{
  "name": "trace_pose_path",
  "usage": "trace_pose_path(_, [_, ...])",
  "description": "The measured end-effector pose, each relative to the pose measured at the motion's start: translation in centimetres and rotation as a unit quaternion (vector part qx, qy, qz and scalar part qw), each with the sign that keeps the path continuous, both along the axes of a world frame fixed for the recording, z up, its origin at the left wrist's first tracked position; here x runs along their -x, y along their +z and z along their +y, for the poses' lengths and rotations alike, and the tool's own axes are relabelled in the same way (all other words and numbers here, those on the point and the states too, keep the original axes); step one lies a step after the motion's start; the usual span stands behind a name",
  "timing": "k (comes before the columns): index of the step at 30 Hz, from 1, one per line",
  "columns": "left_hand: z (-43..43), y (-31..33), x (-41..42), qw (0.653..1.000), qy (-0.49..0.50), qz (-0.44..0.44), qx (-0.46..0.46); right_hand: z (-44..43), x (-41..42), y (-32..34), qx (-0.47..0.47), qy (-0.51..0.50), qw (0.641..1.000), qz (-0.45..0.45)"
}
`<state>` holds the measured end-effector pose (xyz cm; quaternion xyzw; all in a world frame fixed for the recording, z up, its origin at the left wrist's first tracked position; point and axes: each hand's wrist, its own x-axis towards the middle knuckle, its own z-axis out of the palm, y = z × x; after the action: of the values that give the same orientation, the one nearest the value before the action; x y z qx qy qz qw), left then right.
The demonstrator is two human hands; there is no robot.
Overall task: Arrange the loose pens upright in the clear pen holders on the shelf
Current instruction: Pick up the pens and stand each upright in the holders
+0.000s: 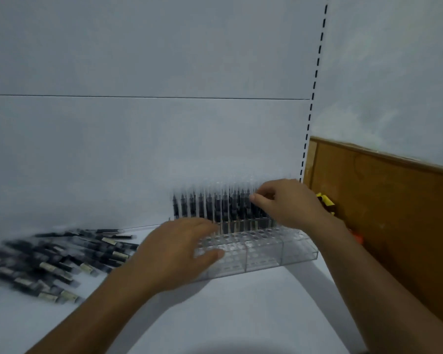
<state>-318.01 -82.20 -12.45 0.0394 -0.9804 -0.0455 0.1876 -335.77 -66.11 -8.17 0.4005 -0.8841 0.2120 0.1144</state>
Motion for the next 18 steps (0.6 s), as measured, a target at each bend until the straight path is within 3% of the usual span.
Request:
trace_pose_path(4, [-3.8,-0.9,-5.2,0.995,0.087,0.026,-0.047,-3.9,-3.1,0.1,-0.044,0.064,0.997,0.001])
trace_pose_path(12, [-9.8,-3.4,-15.0,0.967,0.241,0.035,-0.070,-13.2,-12.7,-1.2,-0.033,0.233,0.971,-0.027])
trace_pose_path(18, [-11.1,-5.7,-17.8,0.957,0.255,0.015,-0.138,-18.5,-18.1,-5.7,-0.080,0.337,0.938,-0.024])
